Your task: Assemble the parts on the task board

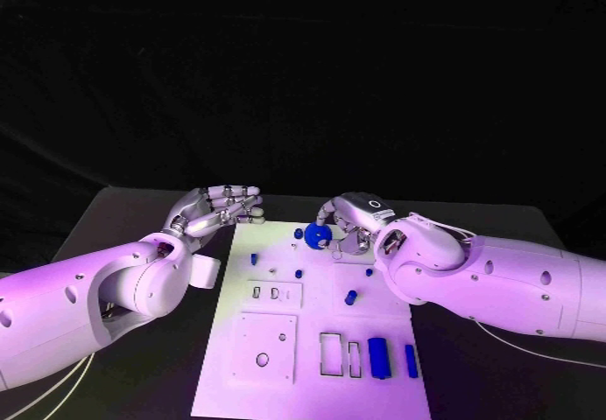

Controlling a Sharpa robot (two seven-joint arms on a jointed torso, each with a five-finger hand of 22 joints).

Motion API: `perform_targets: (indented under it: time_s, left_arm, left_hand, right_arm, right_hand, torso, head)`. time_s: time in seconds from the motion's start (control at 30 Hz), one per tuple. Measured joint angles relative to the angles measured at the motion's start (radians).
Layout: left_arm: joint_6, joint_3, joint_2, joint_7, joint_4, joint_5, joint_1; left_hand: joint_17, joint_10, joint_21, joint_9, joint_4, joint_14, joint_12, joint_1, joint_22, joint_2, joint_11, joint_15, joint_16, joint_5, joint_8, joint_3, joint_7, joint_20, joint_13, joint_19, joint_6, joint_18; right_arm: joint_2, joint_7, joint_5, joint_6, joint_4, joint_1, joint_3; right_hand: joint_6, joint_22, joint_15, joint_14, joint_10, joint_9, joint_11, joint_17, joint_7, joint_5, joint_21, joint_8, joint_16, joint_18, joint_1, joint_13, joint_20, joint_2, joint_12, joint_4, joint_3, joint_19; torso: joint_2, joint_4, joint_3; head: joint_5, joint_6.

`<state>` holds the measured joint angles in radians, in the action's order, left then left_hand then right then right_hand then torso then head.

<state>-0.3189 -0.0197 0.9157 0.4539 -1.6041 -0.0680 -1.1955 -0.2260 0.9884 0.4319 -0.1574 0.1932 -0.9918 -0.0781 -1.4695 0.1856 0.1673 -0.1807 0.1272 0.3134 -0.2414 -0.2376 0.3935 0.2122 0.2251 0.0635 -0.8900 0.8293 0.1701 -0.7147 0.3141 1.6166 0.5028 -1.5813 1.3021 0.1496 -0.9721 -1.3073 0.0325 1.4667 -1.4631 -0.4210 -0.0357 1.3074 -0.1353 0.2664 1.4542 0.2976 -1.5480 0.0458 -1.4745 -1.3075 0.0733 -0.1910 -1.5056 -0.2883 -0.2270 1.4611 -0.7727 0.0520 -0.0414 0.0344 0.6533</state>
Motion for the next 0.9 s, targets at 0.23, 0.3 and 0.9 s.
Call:
perform_targets:
  time_s: [0.23,0.3,0.9]
  left_arm:
    - [0.001,0.000,-0.004,-0.001,0.000,0.000,0.000]
    - [0.001,0.000,-0.004,-0.001,0.000,0.000,0.000]
    - [0.002,0.000,-0.004,-0.002,-0.004,0.000,0.000]
  left_hand:
    - [0.000,0.000,0.000,0.000,0.000,0.000,0.000,0.000,0.000,0.000,0.000,0.000,0.000,0.000,0.000,0.000,0.000,0.000,0.000,0.000,0.000,0.000]
    - [0.000,0.000,0.000,0.000,0.000,0.000,0.000,0.000,0.000,0.000,0.000,0.000,0.000,0.000,0.000,0.000,0.000,0.000,0.000,0.000,0.000,0.000]
    - [0.000,0.000,0.000,0.000,0.000,0.000,0.000,0.000,0.000,0.000,0.000,0.000,0.000,0.000,0.000,0.000,0.000,0.000,0.000,0.000,0.000,0.000]
  right_arm:
    - [0.070,0.022,0.035,0.001,0.034,-0.001,0.000]
    - [0.084,0.025,0.041,0.001,0.046,-0.004,0.000]
    - [0.163,0.034,0.061,-0.010,0.125,-0.035,0.002]
  right_hand:
    - [0.000,-0.001,0.000,0.000,0.000,0.000,0.000,0.000,0.000,-0.002,0.000,-0.001,0.000,0.000,0.003,0.000,0.000,-0.003,-0.004,0.000,-0.005,0.000]
    - [0.000,-0.001,0.000,0.000,0.000,0.000,0.000,0.000,0.000,-0.002,0.000,-0.002,0.000,0.000,0.003,0.000,0.000,-0.003,-0.004,0.000,-0.005,0.000]
    - [-0.001,-0.001,0.000,0.000,0.000,0.000,0.000,0.001,0.004,0.001,0.000,-0.013,0.000,0.000,0.009,0.000,0.000,-0.009,-0.004,-0.002,-0.015,0.000]
  torso:
    - [-0.001,0.0016,-0.0019]
    - [-0.002,0.0017,-0.0019]
    - [-0.004,0.0003,-0.0009]
  head:
    - [-0.005,0.000]
    - [-0.006,0.000]
    - [-0.017,0.009]
